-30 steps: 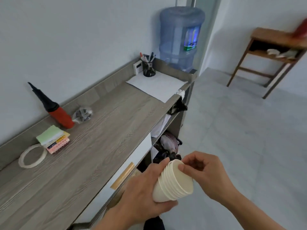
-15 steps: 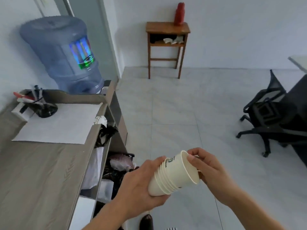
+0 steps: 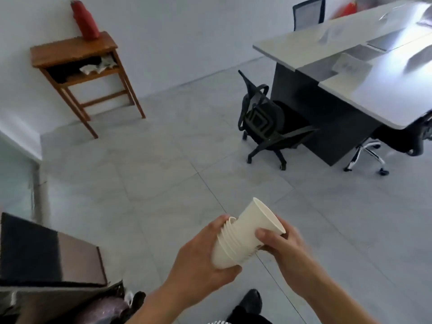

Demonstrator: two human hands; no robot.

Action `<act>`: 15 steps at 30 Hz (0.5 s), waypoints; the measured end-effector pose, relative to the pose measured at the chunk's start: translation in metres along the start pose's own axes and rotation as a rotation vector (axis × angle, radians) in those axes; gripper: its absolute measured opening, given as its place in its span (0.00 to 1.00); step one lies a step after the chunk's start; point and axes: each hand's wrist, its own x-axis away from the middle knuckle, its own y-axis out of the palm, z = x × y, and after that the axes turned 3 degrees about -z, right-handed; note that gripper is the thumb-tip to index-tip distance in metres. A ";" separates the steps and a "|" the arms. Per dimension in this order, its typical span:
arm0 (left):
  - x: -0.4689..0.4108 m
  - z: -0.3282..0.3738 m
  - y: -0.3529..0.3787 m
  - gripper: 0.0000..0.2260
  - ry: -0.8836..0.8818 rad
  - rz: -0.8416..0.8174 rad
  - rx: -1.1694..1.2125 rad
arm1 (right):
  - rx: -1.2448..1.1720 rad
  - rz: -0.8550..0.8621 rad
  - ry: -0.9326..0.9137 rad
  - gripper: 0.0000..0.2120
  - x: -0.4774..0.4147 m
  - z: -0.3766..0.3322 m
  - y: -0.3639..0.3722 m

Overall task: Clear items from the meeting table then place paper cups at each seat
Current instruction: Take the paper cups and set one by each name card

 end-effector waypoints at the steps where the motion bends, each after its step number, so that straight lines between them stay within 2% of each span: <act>1: -0.018 0.006 0.005 0.37 0.003 -0.013 0.028 | -0.039 0.036 -0.008 0.33 -0.009 -0.008 -0.015; 3: -0.051 0.018 0.014 0.37 0.003 -0.016 0.081 | -0.118 0.117 -0.044 0.42 -0.026 -0.027 -0.045; 5: -0.079 0.025 0.020 0.36 -0.014 -0.013 0.123 | -0.142 0.230 -0.095 0.45 -0.041 -0.040 -0.075; 6: -0.094 0.027 0.021 0.36 -0.024 -0.002 0.152 | -0.119 0.295 -0.123 0.44 -0.049 -0.047 -0.088; 10: -0.150 0.027 0.014 0.35 -0.093 0.036 0.279 | 0.082 0.466 -0.225 0.28 -0.078 -0.067 -0.123; 15: -0.251 0.018 0.001 0.34 -0.083 0.067 0.315 | 0.251 0.553 -0.239 0.24 -0.139 -0.077 -0.162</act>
